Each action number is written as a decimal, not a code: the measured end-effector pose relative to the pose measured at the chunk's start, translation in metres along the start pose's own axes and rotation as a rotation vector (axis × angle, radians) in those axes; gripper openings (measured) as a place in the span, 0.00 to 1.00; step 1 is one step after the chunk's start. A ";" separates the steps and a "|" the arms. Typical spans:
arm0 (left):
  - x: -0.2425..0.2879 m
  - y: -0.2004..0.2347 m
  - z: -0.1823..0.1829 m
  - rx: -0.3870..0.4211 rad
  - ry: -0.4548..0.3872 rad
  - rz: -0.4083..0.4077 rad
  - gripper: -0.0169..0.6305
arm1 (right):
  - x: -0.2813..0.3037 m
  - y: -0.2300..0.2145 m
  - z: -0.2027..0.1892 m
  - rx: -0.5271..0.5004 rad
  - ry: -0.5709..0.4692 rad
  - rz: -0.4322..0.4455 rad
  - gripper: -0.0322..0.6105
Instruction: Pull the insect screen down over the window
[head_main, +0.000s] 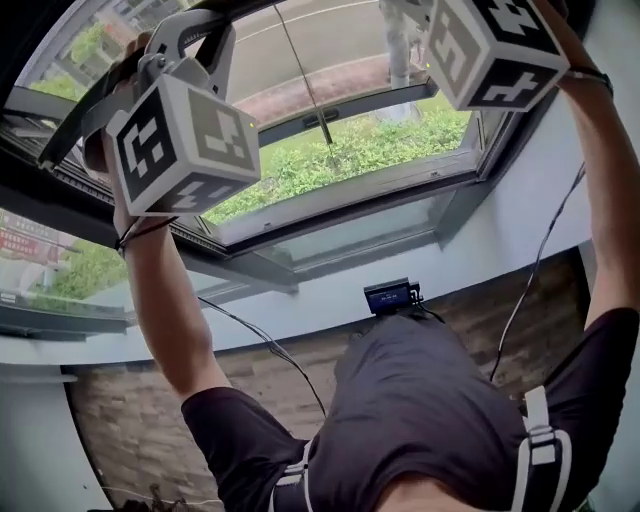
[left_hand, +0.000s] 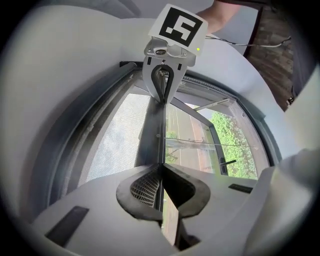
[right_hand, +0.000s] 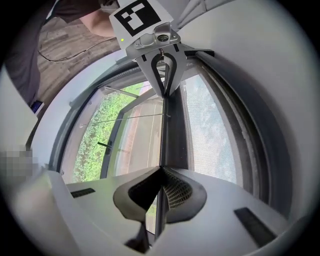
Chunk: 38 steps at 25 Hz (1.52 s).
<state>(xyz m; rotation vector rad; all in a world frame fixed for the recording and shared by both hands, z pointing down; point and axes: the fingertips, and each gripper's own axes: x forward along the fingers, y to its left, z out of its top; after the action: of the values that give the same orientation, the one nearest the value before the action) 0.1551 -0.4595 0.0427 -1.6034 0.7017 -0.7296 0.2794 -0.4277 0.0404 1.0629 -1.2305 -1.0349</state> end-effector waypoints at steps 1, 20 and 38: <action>0.004 -0.013 0.001 -0.007 -0.008 -0.011 0.06 | 0.003 0.013 -0.003 0.006 0.002 0.013 0.08; 0.060 -0.230 -0.029 -0.134 0.004 -0.415 0.06 | 0.076 0.225 -0.016 0.083 -0.002 0.421 0.08; 0.073 -0.434 -0.054 -0.246 0.079 -0.679 0.06 | 0.116 0.423 -0.004 0.154 0.015 0.664 0.08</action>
<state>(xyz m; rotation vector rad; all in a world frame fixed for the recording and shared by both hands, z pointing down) 0.1796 -0.4894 0.4844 -2.0755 0.2931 -1.2352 0.3024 -0.4556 0.4779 0.6860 -1.5234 -0.4248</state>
